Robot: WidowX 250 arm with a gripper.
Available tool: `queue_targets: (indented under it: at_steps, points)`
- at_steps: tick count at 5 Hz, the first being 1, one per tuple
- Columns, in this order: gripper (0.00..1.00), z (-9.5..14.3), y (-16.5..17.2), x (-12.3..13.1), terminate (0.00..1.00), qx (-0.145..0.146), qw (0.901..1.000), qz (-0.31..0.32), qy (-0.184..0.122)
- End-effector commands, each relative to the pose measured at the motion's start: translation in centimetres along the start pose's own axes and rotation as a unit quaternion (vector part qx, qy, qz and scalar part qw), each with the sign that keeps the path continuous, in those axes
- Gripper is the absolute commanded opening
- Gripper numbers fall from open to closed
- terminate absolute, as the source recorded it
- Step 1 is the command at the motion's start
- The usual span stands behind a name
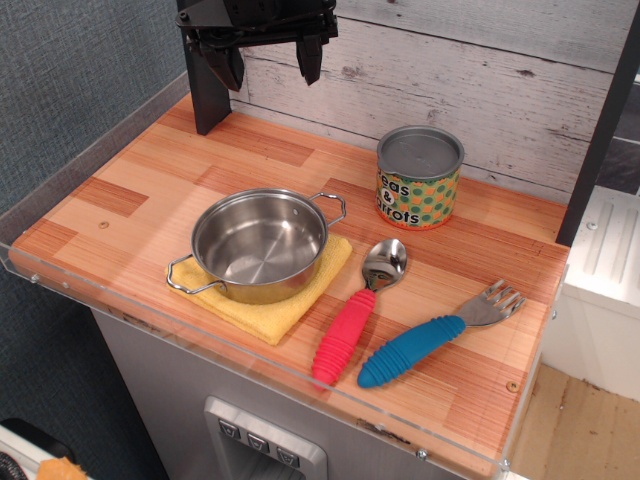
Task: Move the blue fork to the left of the pot
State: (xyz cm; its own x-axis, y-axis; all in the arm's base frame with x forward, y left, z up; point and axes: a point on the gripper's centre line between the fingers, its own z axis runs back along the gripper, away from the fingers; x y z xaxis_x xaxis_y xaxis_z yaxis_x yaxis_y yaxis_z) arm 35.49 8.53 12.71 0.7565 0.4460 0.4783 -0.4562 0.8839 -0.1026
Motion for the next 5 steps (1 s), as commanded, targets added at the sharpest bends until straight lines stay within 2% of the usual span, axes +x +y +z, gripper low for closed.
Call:
queue_targets:
  at_steps: [1,2,3,4,5]
  points:
    - [1.0,0.0,0.0,0.0,0.0,0.0,1.0,0.0,0.0]
    - [1.0,0.2,-1.0,-1.6,0.0,-0.024,0.9996,0.005,-0.013]
    - [1.0,0.4,-2.0,-3.7,0.0,-0.042,0.9985,-0.036,0.0]
    - [1.0,1.7,-3.3,-6.4,0.0,-0.061,0.9924,-0.107,0.002]
    - [1.0,2.2,-4.7,-8.7,0.0,-0.082,0.9834,-0.155,0.047]
